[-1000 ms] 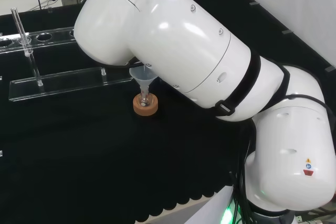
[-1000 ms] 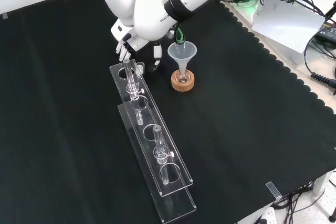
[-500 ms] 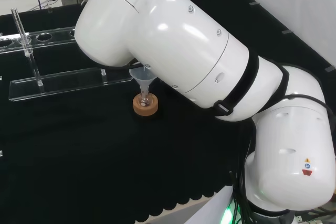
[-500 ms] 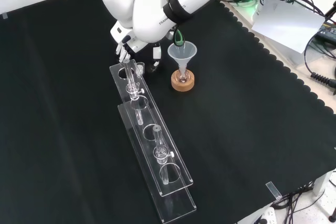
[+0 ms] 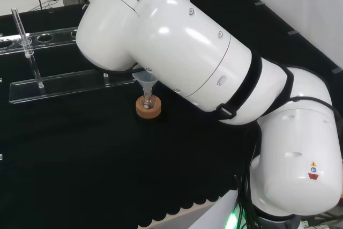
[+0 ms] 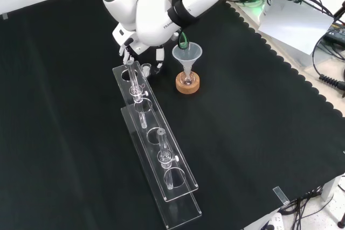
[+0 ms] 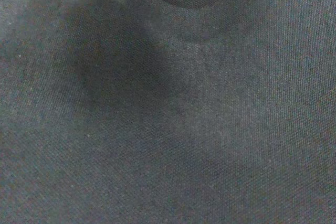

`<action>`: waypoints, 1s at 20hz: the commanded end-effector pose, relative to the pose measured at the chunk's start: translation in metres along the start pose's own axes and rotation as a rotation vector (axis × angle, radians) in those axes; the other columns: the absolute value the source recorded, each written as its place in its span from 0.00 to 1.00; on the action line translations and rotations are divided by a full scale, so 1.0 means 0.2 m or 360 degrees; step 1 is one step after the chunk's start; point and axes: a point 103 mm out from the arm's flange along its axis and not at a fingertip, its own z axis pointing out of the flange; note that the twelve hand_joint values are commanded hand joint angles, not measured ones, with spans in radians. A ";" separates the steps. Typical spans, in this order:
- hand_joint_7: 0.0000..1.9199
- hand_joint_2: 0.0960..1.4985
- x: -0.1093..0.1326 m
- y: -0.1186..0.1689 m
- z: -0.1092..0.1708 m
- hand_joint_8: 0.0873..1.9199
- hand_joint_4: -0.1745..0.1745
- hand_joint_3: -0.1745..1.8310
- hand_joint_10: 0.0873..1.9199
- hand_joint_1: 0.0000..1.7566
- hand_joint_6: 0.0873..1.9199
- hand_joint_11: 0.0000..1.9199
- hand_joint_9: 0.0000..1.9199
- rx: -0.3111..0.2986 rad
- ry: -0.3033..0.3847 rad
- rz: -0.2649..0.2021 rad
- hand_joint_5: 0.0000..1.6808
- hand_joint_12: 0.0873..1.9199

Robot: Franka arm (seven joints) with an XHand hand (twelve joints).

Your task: Pick up the weighing funnel.

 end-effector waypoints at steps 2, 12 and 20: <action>0.38 0.43 -0.04 -0.02 -0.04 0.30 1.00 0.45 0.19 0.61 0.50 0.39 0.54 0.0027 -0.0039 0.0009 0.66 0.59; 0.39 0.41 -0.15 -0.12 -0.28 0.30 1.00 0.49 0.18 0.62 0.51 0.40 0.55 -0.0073 -0.0047 0.0000 0.66 0.57; 0.39 0.40 -0.21 -0.23 -0.40 0.30 1.00 0.49 0.18 0.62 0.52 0.40 0.55 -0.0070 -0.0109 0.0018 0.66 0.57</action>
